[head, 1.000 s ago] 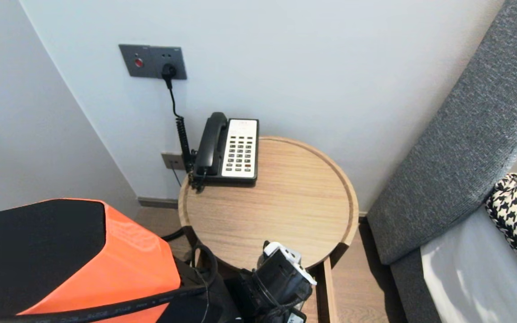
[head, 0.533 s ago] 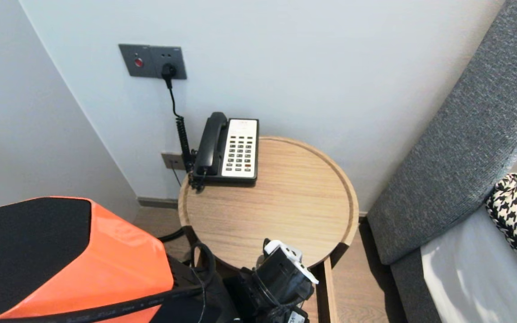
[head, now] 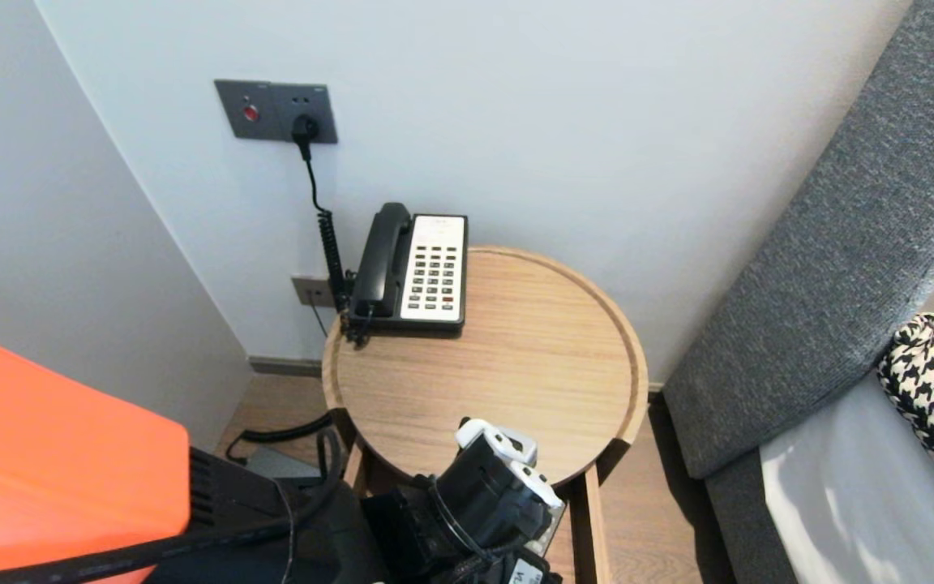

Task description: Put the remote controls on the table in the drawer one by one, then close the nightstand drawer

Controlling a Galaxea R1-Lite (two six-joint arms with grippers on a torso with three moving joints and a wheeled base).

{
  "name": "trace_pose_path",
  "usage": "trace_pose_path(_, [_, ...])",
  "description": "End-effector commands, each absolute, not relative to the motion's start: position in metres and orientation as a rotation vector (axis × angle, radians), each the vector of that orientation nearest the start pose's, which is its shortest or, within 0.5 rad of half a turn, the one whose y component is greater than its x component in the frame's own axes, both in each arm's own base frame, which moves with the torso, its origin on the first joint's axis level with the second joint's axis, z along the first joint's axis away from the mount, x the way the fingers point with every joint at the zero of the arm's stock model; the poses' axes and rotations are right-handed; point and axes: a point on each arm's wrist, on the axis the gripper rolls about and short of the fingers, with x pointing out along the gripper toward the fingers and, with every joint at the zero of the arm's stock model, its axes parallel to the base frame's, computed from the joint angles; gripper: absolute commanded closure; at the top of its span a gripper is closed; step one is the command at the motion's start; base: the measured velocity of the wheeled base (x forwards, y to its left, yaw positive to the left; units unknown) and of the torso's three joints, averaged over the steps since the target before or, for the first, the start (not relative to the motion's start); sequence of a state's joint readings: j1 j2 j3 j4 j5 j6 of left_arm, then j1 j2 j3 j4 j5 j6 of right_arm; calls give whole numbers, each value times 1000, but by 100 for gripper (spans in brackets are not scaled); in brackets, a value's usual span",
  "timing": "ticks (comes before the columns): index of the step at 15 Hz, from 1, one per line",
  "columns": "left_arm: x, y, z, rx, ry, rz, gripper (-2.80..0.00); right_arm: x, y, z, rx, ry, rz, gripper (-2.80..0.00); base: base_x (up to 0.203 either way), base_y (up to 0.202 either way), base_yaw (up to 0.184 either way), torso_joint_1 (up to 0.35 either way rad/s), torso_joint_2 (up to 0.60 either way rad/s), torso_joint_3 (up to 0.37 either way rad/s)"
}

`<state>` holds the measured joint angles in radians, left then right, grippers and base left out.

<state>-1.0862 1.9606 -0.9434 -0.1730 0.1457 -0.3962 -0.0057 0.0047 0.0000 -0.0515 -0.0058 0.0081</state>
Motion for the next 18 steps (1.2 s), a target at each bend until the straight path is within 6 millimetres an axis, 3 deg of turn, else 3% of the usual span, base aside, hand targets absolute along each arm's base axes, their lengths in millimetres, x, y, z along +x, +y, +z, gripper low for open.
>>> trace_pose_path(1, [158,-292,110,115,823,-729,-280,-21,0,74,9,-21,-12,0,0,0,0,0,0,0])
trace_pose_path(12, [158,-260,174,6,711,-724,-280,-21,0,74,8,-23,-12,0,0,0,0,0,0,0])
trace_pose_path(13, [159,-255,179,-7,700,-716,0,-21,0,74,9,-21,-12,0,0,0,0,0,0,0])
trace_pose_path(18, [169,-226,200,-51,665,-647,0,-21,0,74,8,-22,-12,0,0,0,0,0,0,0])
